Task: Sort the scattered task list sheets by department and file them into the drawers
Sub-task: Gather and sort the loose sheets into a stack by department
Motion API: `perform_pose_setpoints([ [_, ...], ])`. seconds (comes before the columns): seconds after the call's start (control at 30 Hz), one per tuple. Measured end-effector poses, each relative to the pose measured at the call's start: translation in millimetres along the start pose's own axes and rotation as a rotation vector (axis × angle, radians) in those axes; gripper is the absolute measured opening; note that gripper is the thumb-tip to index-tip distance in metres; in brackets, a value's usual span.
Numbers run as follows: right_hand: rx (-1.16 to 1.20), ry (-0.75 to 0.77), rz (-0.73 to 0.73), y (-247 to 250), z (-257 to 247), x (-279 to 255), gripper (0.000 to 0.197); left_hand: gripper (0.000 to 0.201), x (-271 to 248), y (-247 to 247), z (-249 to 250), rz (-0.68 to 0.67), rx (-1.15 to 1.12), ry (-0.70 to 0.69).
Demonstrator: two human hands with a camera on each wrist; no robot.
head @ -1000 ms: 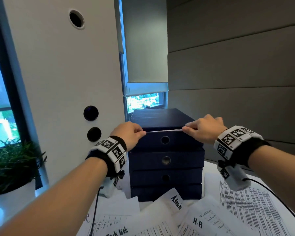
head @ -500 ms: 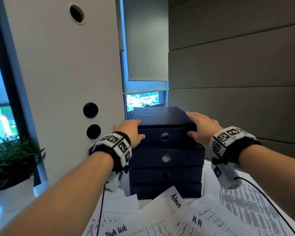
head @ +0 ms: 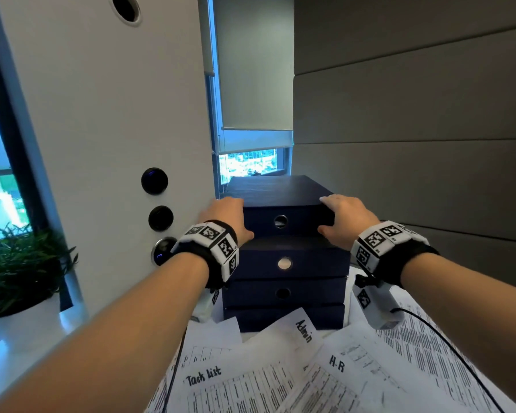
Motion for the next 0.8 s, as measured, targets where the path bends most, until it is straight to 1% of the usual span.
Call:
perform_pose_setpoints([
  [0.07,0.069,0.003,-0.027,4,4,-25,0.072,0.068,-24,-5,-1,-0.04,-0.011,-0.035],
  [0.1,0.111,-0.006,-0.028,9,7,-42,0.072,0.07,-40,-7,-3,-0.046,-0.044,-0.034],
  [0.13,0.143,-0.019,-0.027,13,12,-60,0.07,0.065,-57,-7,-4,-0.044,-0.076,-0.033],
  [0.17,0.162,-0.038,-0.035,18,18,-81,0.067,0.056,-75,-8,-5,-0.052,-0.104,-0.032],
  [0.2,0.168,-0.062,-0.065,21,25,-103,0.063,0.045,-93,-11,-7,-0.09,-0.127,-0.014],
  [0.23,0.155,-0.09,-0.137,21,34,-127,0.061,0.036,-113,-14,-8,-0.162,-0.146,0.017],
  [0.27,0.117,-0.112,-0.254,20,42,-154,0.061,0.032,-136,-21,-9,-0.271,-0.148,0.044],
  [0.3,0.061,-0.137,-0.391,17,51,-183,0.067,0.034,-158,-29,-9,-0.384,-0.121,0.05],
  [0.37,-0.076,-0.185,-0.626,14,71,-237,0.086,0.048,-200,-45,-13,-0.577,-0.035,0.082],
  [0.4,-0.141,-0.202,-0.704,13,79,-259,0.093,0.054,-219,-50,-16,-0.642,-0.011,0.122],
  [0.43,-0.188,-0.215,-0.753,11,85,-278,0.098,0.058,-234,-54,-17,-0.679,-0.008,0.153],
  [0.5,-0.24,-0.184,-0.801,3,91,-304,0.096,0.073,-255,-56,-13,-0.711,-0.004,0.166],
  [0.53,-0.261,-0.161,-0.804,-1,91,-312,0.093,0.084,-262,-56,-10,-0.721,0.003,0.164],
  [0.57,-0.275,-0.149,-0.786,-6,92,-317,0.091,0.091,-268,-56,-6,-0.72,0.006,0.166],
  [0.6,-0.283,-0.144,-0.768,-8,93,-320,0.09,0.093,-272,-55,-2,-0.706,-0.009,0.18],
  [0.7,-0.265,-0.145,-0.751,-12,91,-321,0.091,0.09,-282,-54,14,-0.682,-0.094,0.234],
  [0.8,-0.201,-0.181,-0.743,-11,93,-314,0.099,0.075,-283,-53,28,-0.645,-0.137,0.177],
])
Point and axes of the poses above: each hand's wrist, its own x-axis towards the middle knuckle, its own y-axis out of the back of the hand, z = x × y, the point moved 5 cm from there along x, towards the middle knuckle, and after that the axes turned 9 degrees about z, right-handed, at the moved point
